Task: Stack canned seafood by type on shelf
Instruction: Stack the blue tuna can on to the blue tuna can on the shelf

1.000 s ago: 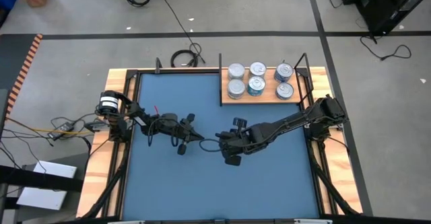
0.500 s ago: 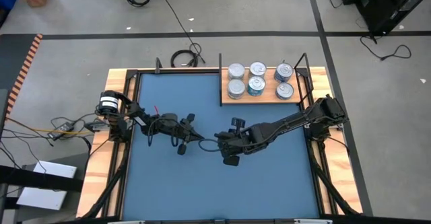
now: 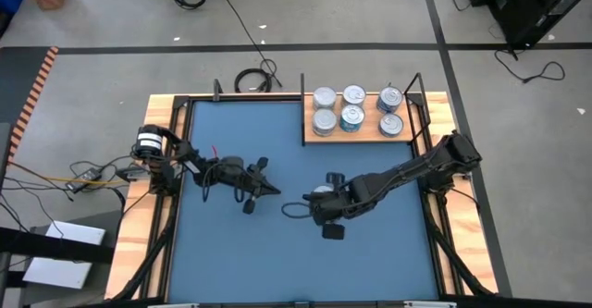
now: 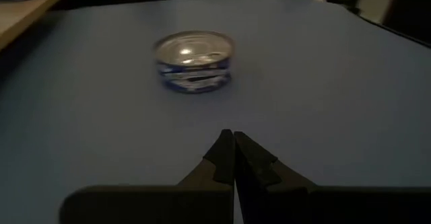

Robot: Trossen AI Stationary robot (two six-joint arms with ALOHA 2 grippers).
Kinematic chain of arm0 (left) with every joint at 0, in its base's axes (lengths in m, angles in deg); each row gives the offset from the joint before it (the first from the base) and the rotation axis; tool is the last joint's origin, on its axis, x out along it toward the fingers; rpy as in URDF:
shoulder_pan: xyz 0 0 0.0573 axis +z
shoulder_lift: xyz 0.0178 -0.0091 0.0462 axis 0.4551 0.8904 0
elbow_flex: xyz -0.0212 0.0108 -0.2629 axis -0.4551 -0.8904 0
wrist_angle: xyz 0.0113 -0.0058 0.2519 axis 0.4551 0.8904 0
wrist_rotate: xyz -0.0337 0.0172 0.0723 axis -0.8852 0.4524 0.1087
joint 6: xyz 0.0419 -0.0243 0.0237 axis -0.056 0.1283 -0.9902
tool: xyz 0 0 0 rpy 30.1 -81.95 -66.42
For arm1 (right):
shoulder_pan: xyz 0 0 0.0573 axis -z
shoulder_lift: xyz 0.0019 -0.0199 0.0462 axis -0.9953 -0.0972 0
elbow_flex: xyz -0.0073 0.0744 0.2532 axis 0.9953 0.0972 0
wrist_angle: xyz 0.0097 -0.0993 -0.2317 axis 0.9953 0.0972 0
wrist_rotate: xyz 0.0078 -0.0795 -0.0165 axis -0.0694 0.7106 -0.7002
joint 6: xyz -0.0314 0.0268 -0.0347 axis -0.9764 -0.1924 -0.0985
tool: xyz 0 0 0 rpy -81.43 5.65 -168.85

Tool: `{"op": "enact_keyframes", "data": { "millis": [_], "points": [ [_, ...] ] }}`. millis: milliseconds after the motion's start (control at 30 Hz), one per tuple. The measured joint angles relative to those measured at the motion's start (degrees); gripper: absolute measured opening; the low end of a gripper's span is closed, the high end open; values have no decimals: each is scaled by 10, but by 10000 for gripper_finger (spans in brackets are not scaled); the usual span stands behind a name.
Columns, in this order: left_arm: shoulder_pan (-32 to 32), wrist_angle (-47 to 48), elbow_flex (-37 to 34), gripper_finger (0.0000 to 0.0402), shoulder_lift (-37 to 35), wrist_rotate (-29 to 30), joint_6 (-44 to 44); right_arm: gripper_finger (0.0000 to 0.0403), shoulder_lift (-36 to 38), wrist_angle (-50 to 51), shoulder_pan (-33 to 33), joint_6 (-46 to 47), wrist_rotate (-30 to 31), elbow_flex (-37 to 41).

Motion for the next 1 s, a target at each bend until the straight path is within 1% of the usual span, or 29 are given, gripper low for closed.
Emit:
{"op": "enact_keyframes", "data": {
  "millis": [33, 67, 167, 267, 367, 467, 633, 767, 833, 1000],
  "points": [
    [-4, 0, 0, 5, 0, -2, -5, 15, 0, 20, -4, 9, 8, 6],
    [-8, 0, 0, 5, 0, -3, -9, 9, 0, 46, -7, 21, 20, 11],
    [-17, 2, 5, 5, 0, 11, -11, 15, 0, 100, -10, 61, 47, 29],
    [-21, 14, 24, 5, 0, 23, -3, 14, 0, 115, -2, 85, 53, 65],
    [-22, 32, 45, 5, 0, 26, 22, 5, 0, 88, 8, 91, 54, 105],
    [-22, 68, 67, 5, 0, 37, 36, 8, 0, 54, 19, 101, 53, 132],
    [-23, 123, 89, 5, 0, 85, 37, 4, 0, -52, 27, 101, 21, 162],
    [-23, 126, 90, 5, 1, 114, 44, 6, 0, -127, 27, 88, -7, 170],
    [-23, 126, 90, 5, 1, 115, 47, 9, 0, -155, 26, 81, -21, 170],
    [-23, 126, 90, 5, 1, 115, 47, 31, 0, -155, 11, 62, -18, 136]
  ]
}}
